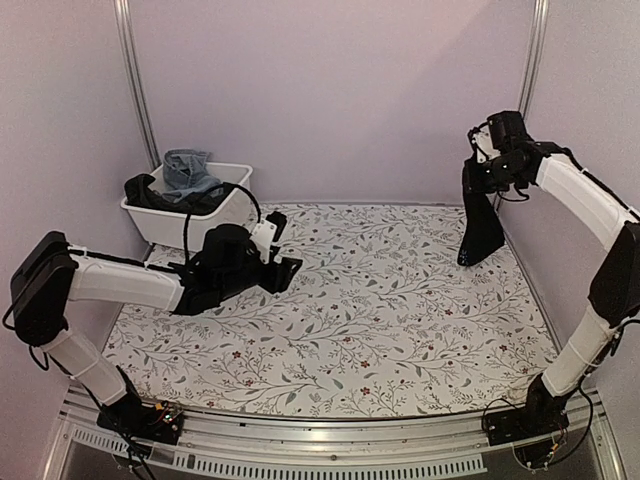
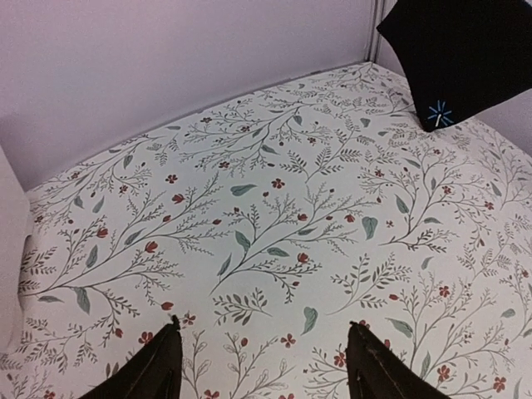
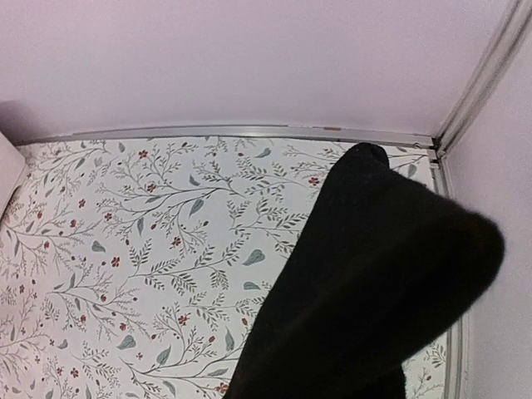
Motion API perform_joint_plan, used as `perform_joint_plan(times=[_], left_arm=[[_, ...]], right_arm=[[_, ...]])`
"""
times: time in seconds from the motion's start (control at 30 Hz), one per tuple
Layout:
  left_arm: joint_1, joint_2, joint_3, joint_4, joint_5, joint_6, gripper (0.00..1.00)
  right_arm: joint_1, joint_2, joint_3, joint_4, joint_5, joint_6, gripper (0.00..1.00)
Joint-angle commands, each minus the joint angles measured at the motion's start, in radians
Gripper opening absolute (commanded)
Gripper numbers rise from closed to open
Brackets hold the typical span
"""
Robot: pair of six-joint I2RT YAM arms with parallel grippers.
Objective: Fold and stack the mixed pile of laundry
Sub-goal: Turn over the square-folded T-shirt at the center of the board.
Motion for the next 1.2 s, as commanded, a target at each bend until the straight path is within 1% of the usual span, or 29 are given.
perform_joint_plan(times=[0.0,0.13,0.2,0.3,0.4,0.5,0.6,0.63,0.67,0.7,0.77,0.83,0.87,0.93,1.0,1.1,1.17], left_arm=[[0.038,-0.048,-0.018,-0.041,-0.014,-0.043,0.67],[0.076,-0.102,-0.042,-0.066,0.001,-0.086,0.67],[0.094,-0.149,-0.078,-0.045,0.021,-0.106,0.67],[0.13,-0.214,-0.123,-0.032,0.044,-0.148,0.69],[0.166,-0.261,-0.141,-0.06,0.061,-0.181,0.69],[0.189,-0.302,-0.148,-0.099,0.072,-0.206,0.69],[0.203,-0.332,-0.156,-0.134,0.07,-0.236,0.69],[0.208,-0.34,-0.159,-0.145,0.071,-0.246,0.69],[0.213,-0.348,-0.162,-0.157,0.073,-0.262,0.69],[0.218,-0.356,-0.164,-0.168,0.077,-0.274,0.69],[0.226,-0.372,-0.171,-0.187,0.084,-0.293,0.69],[0.226,-0.379,-0.173,-0.193,0.108,-0.303,0.69],[0.224,-0.375,-0.171,-0.189,0.133,-0.309,0.7],[0.201,-0.347,-0.16,-0.179,0.199,-0.308,0.7],[0.15,-0.289,-0.127,-0.176,0.213,-0.294,0.69],[0.074,-0.171,-0.064,-0.179,0.213,-0.286,0.63],[0.029,-0.093,-0.026,-0.162,0.232,-0.291,0.59]], right_arm=[[0.199,0.154,0.061,-0.068,0.079,-0.053,0.0],[0.342,0.298,0.126,-0.08,0.066,-0.028,0.0],[0.419,0.352,0.155,-0.079,0.041,-0.006,0.0],[0.503,0.438,0.203,-0.067,-0.004,0.03,0.0],[0.576,0.516,0.278,-0.08,-0.025,0.048,0.0],[0.64,0.604,0.355,-0.1,-0.103,0.065,0.0],[0.688,0.653,0.378,-0.067,-0.2,0.09,0.01],[0.693,0.659,0.378,-0.05,-0.247,0.112,0.1],[0.694,0.664,0.379,-0.027,-0.309,0.126,0.27],[0.694,0.661,0.379,-0.013,-0.362,0.14,0.39],[0.687,0.631,0.356,0.023,-0.419,0.14,0.59],[0.65,0.55,0.276,0.104,-0.501,0.138,0.78],[0.619,0.51,0.223,0.162,-0.56,0.147,0.8],[0.538,0.39,0.102,0.282,-0.65,0.173,0.81],[0.458,0.335,0.034,0.333,-0.677,0.19,0.77],[0.363,0.357,0.014,0.312,-0.652,0.159,0.65],[0.337,0.405,0.017,0.29,-0.622,0.129,0.6]])
